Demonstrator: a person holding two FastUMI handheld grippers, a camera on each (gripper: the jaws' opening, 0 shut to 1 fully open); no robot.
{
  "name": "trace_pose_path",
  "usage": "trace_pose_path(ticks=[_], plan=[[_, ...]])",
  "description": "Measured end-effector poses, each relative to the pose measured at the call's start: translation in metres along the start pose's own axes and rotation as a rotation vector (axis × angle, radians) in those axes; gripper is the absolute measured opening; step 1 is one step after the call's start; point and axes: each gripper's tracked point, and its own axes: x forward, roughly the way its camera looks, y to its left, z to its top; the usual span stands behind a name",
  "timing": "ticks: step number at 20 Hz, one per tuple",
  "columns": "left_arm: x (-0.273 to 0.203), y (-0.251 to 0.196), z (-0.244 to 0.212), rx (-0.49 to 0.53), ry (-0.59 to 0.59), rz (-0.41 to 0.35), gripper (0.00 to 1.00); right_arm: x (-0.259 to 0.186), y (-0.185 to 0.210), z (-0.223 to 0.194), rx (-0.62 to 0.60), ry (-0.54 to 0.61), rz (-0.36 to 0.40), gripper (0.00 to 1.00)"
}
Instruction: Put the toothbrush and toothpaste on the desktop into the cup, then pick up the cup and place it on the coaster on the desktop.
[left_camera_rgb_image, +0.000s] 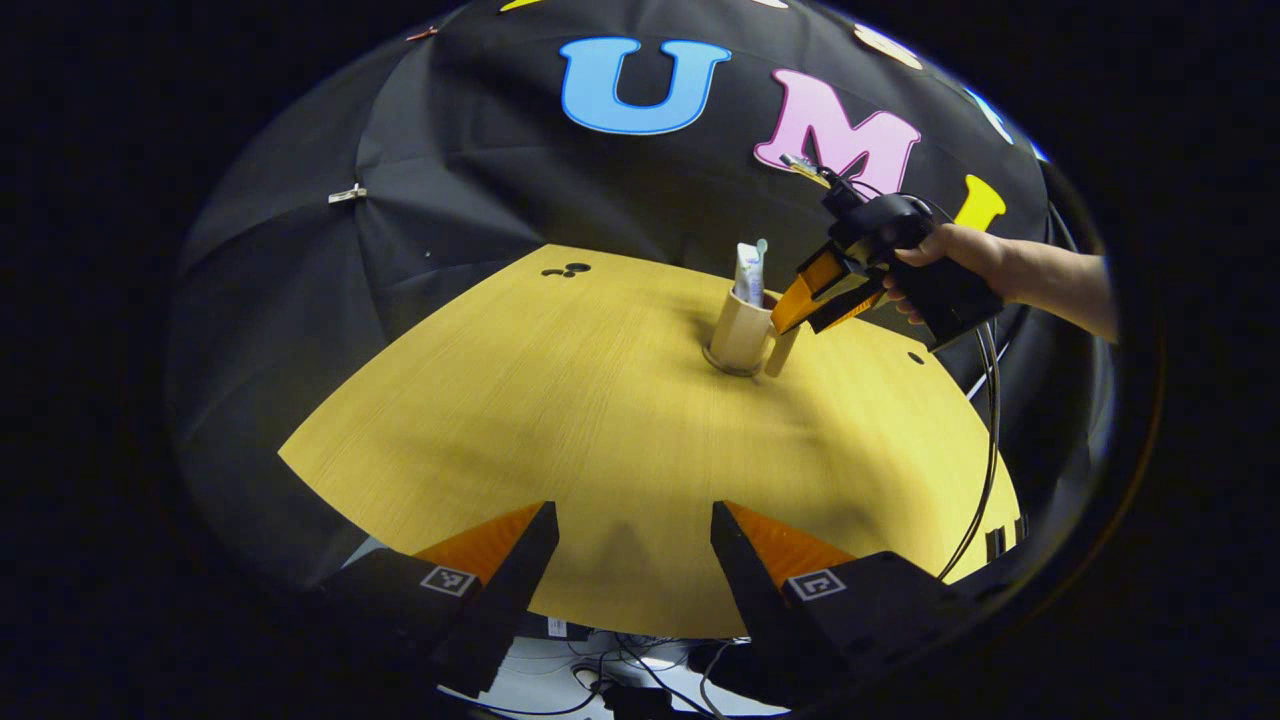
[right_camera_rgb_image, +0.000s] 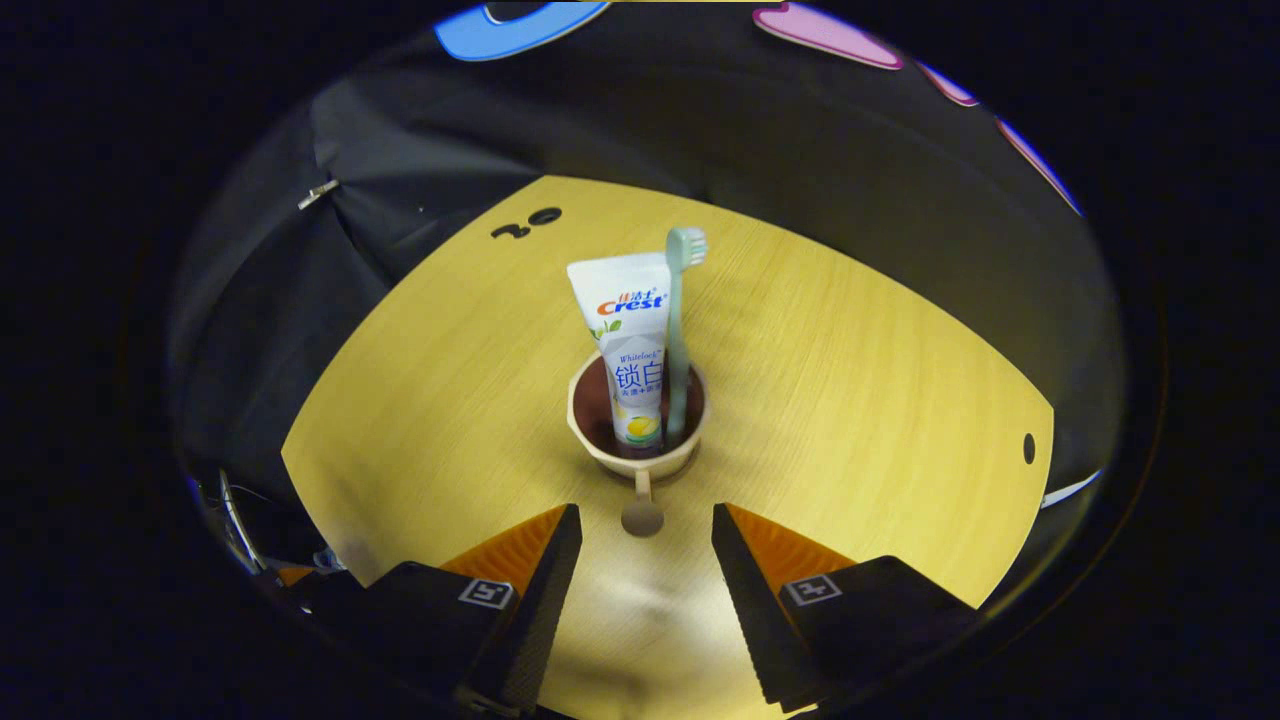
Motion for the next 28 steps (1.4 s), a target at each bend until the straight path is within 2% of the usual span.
trace_pose_path(ticks=[3,4,5,11,17,20,22,24,28], plan=[[-0.006,-0.015,0.021,0.011,-0.044,-0.038,0.97,-0.048,-0.003,-0.007,0.019,-0.086,-0.01,0.84],[-0.008,-0.021,0.029,0.012,-0.061,-0.05,0.97,-0.065,-0.005,-0.009,0.036,-0.125,-0.021,0.94],[-0.012,-0.026,0.038,0.013,-0.079,-0.063,0.97,-0.082,-0.006,-0.01,0.058,-0.175,-0.029,1.0],[-0.049,-0.06,0.1,0.087,-0.24,-0.09,0.98,-0.191,-0.014,-0.042,0.159,-0.46,-0.151,1.0],[-0.11,-0.069,0.145,0.128,-0.435,-0.045,0.97,-0.264,0.009,-0.112,0.244,-0.585,-0.275,0.99],[-0.138,-0.077,0.142,0.158,-0.496,-0.07,0.97,-0.288,0.028,-0.152,0.207,-0.633,-0.329,0.99],[-0.146,-0.076,0.136,0.145,-0.492,-0.074,0.98,-0.299,0.034,-0.175,0.226,-0.665,-0.362,0.99],[-0.16,-0.074,0.123,0.129,-0.492,-0.08,0.98,-0.308,0.045,-0.186,0.256,-0.706,-0.352,0.99],[-0.166,-0.082,0.096,0.148,-0.441,-0.144,0.97,-0.306,0.039,-0.219,0.29,-0.698,-0.391,0.99]])
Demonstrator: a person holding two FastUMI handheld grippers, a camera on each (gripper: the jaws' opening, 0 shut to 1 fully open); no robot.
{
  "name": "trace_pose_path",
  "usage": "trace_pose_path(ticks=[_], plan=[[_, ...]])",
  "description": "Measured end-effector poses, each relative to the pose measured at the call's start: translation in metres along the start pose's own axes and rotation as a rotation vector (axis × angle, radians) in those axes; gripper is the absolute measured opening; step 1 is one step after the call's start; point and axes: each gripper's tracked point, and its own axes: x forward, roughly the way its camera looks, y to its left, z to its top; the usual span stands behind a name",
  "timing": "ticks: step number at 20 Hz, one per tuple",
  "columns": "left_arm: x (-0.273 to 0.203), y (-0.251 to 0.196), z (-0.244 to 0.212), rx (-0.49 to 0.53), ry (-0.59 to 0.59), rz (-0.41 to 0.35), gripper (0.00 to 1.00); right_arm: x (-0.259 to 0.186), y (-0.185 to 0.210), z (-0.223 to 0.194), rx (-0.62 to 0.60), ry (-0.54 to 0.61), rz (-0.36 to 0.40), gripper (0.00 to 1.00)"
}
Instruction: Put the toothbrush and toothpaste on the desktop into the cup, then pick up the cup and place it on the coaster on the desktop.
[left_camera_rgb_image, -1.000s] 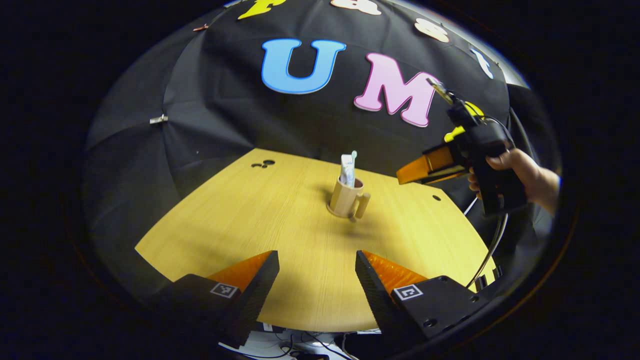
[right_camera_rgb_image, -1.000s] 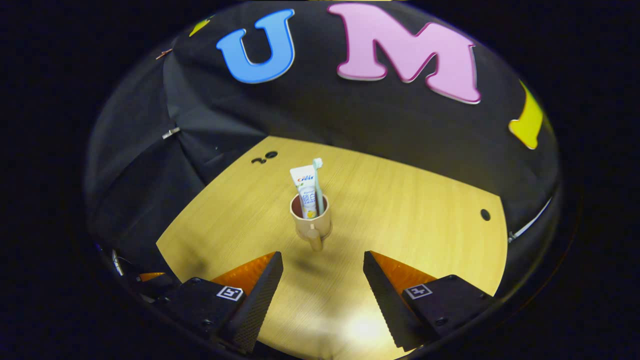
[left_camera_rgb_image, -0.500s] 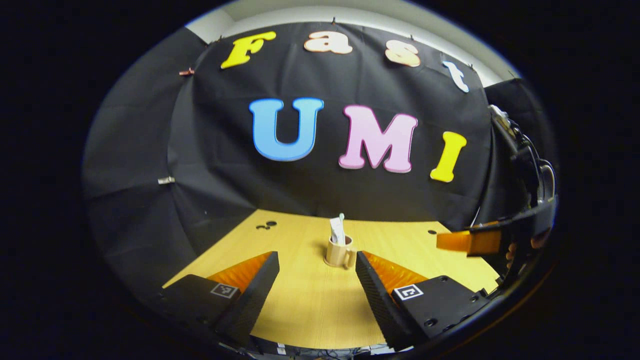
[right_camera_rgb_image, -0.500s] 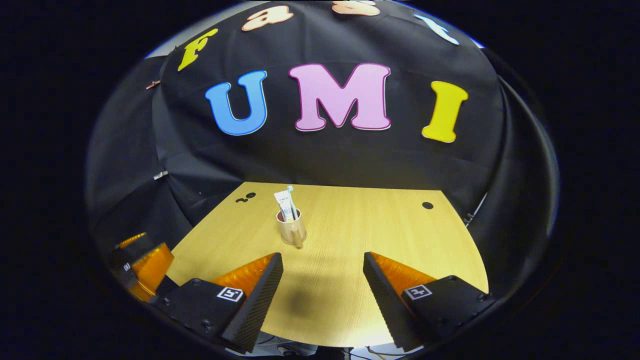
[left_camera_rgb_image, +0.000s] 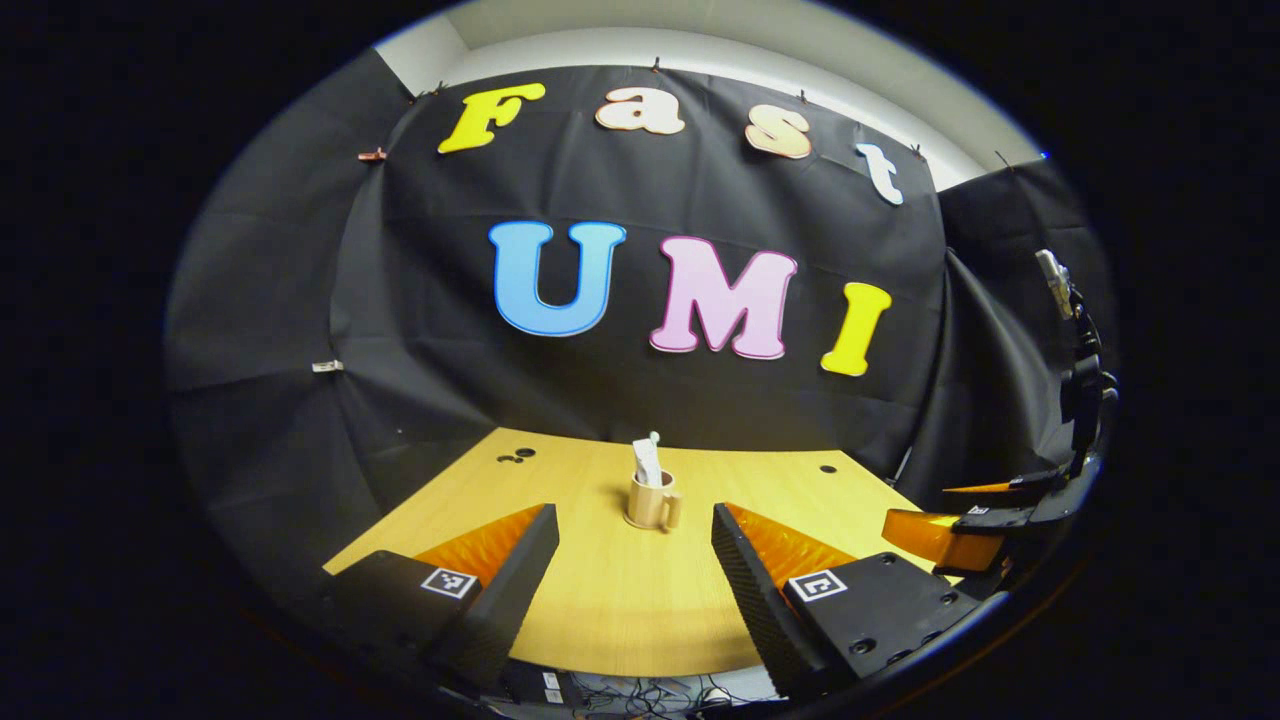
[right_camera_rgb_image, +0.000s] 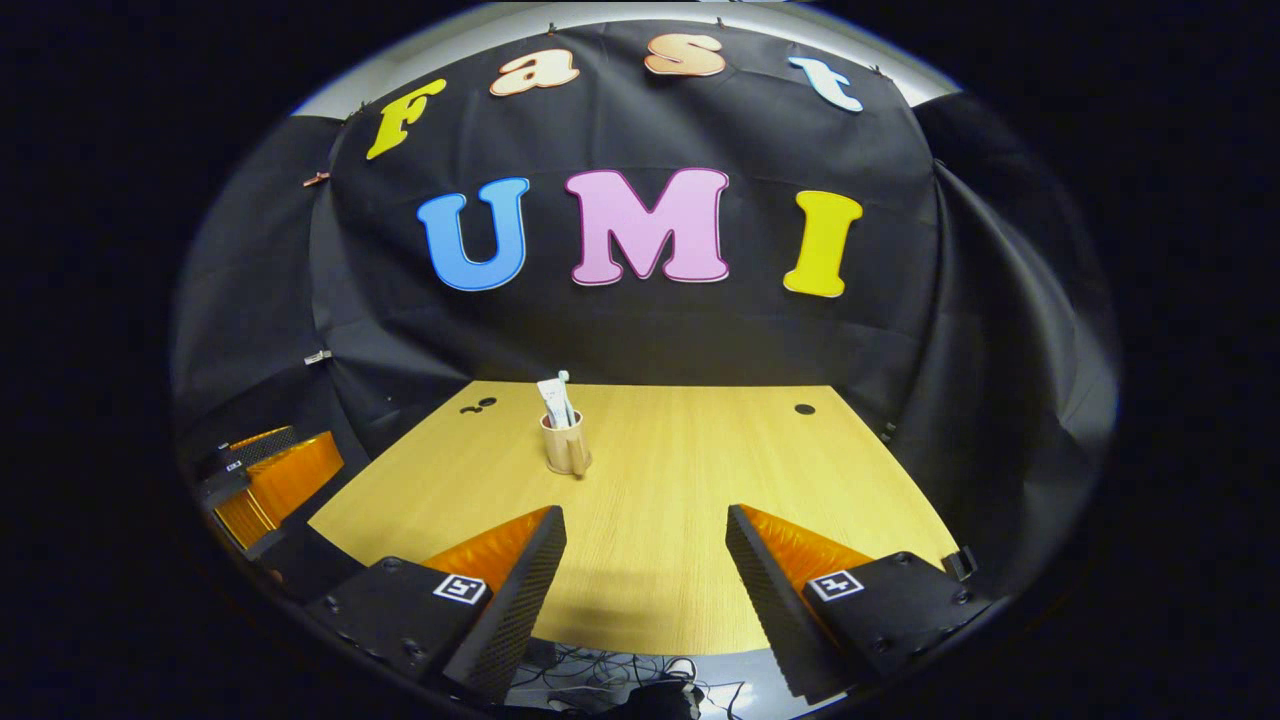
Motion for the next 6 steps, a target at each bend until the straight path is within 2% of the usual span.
trace_pose_path(ticks=[6], plan=[[-0.002,-0.007,-0.002,0.038,0.01,-0.023,0.98,-0.003,-0.008,-0.025,0.042,0.049,-0.028,0.99]])
